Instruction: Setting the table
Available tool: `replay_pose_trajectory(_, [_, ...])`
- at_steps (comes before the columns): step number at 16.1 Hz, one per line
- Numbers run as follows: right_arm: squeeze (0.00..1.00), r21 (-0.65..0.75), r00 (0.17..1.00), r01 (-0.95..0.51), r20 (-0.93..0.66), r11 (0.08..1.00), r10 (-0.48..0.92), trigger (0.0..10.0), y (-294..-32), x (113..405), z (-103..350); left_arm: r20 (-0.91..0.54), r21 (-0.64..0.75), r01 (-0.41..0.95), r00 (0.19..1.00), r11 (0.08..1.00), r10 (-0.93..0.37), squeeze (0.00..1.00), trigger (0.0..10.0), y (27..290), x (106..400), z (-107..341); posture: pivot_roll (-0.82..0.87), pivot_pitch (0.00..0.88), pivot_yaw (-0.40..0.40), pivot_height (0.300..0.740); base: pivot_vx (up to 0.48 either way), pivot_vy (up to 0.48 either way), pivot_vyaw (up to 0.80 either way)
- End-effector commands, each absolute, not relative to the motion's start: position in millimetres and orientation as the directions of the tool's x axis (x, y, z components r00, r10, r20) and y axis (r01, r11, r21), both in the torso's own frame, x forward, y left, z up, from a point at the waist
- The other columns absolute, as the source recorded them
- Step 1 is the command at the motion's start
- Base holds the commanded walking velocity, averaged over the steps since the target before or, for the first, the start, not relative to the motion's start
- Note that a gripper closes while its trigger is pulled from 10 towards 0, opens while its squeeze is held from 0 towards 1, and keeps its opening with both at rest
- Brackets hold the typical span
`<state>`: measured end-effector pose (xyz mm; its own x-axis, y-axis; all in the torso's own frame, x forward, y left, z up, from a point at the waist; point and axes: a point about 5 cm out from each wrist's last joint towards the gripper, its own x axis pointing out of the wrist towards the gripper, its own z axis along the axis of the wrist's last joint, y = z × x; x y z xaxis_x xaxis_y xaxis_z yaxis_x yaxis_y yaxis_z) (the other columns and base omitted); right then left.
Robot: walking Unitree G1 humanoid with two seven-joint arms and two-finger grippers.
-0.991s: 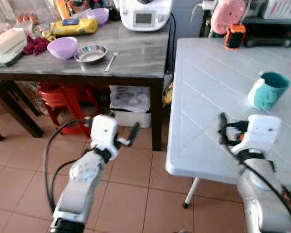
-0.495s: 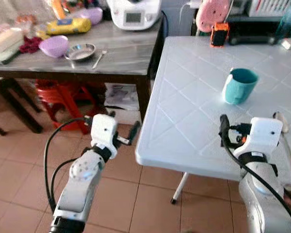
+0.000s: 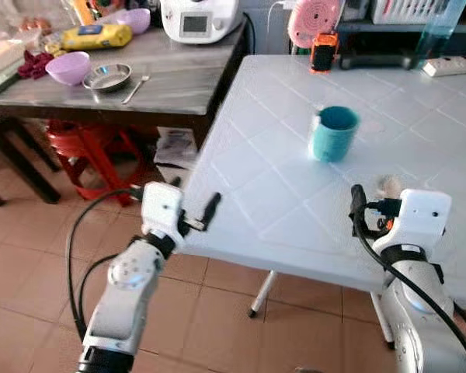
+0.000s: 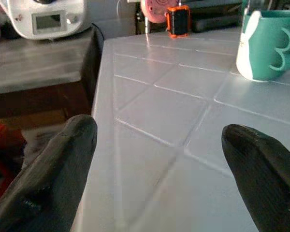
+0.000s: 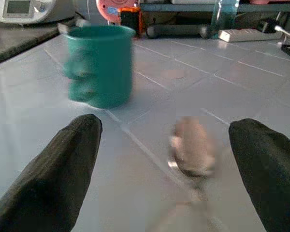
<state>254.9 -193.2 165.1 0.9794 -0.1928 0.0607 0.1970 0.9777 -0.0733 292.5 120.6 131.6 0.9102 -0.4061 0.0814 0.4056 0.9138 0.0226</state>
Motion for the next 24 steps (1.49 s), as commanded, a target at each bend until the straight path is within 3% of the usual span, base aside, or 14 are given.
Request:
replay_pose_trajectory(1, [0.00, -0.061, 0.979, 0.201, 0.044, 0.978, -0.198, 10.0, -193, 254, 164, 0.080, 0.019, 0.439, 0.895, 0.898, -0.439, 0.00, 10.0, 116, 291, 132, -0.19, 0.129, 0.112, 0.740, 0.000, 0.000, 0.00])
replay_pose_trajectory(6, [0.00, -0.040, 0.977, 0.214, -0.002, 0.976, -0.214, 10.0, -195, 253, 156, 0.090, -0.010, 0.519, 0.852, 0.854, -0.516, 0.00, 10.0, 115, 286, 133, -0.18, 0.141, 0.115, 0.740, 0.000, 0.000, 0.00])
replay_pose_trajectory(10, [0.00, -0.004, 0.979, 0.185, -0.081, 0.983, -0.185, 10.0, -189, 257, 142, 0.128, -0.047, 0.727, 0.685, 0.685, -0.717, 0.00, 10.0, 106, 265, 137, -0.18, 0.149, 0.116, 0.740, 0.000, 0.000, 0.00])
replay_pose_trajectory(13, [0.00, 0.013, 0.979, 0.175, -0.112, 0.984, -0.172, 10.0, -185, 258, 136, 0.110, -0.030, 0.777, 0.627, 0.628, -0.771, 0.00, 10.0, 104, 260, 135, -0.18, 0.152, 0.117, 0.740, 0.000, 0.000, 0.00])
replay_pose_trajectory(20, [0.00, 0.048, 0.968, 0.164, -0.199, 0.985, -0.152, 10.0, -185, 253, 124, 0.103, -0.026, 0.791, 0.610, 0.611, -0.786, 0.00, 10.0, 104, 257, 134, -0.18, 0.158, 0.113, 0.740, 0.000, 0.000, 0.00])
replay_pose_trajectory(21, [0.00, 0.043, 0.960, 0.169, -0.236, 0.985, -0.154, 6.8, -186, 250, 117, 0.102, -0.029, 0.794, 0.607, 0.607, -0.788, 0.00, 10.0, 104, 257, 134, -0.18, 0.158, 0.113, 0.740, 0.000, 0.000, 0.00])
replay_pose_trajectory(22, [0.00, 0.050, 0.956, 0.160, -0.257, 0.986, -0.142, 2.8, -187, 249, 113, 0.104, -0.030, 0.796, 0.603, 0.604, -0.791, 0.00, 10.0, 103, 257, 134, -0.18, 0.163, 0.113, 0.740, 0.000, 0.000, 0.00])
replay_pose_trajectory(23, [0.00, 0.051, 0.952, 0.156, -0.274, 0.986, -0.136, 0.2, -187, 248, 112, 0.108, -0.029, 0.801, 0.597, 0.598, -0.795, 0.00, 10.0, 102, 257, 134, -0.18, 0.164, 0.113, 0.740, 0.000, 0.000, 0.00])
replay_pose_trajectory(24, [0.00, 0.046, 0.951, 0.154, -0.279, 0.987, -0.135, 0.2, -187, 248, 112, 0.110, -0.028, 0.803, 0.595, 0.596, -0.796, 0.00, 10.0, 102, 257, 134, -0.18, 0.164, 0.113, 0.740, 0.000, 0.000, 0.00])
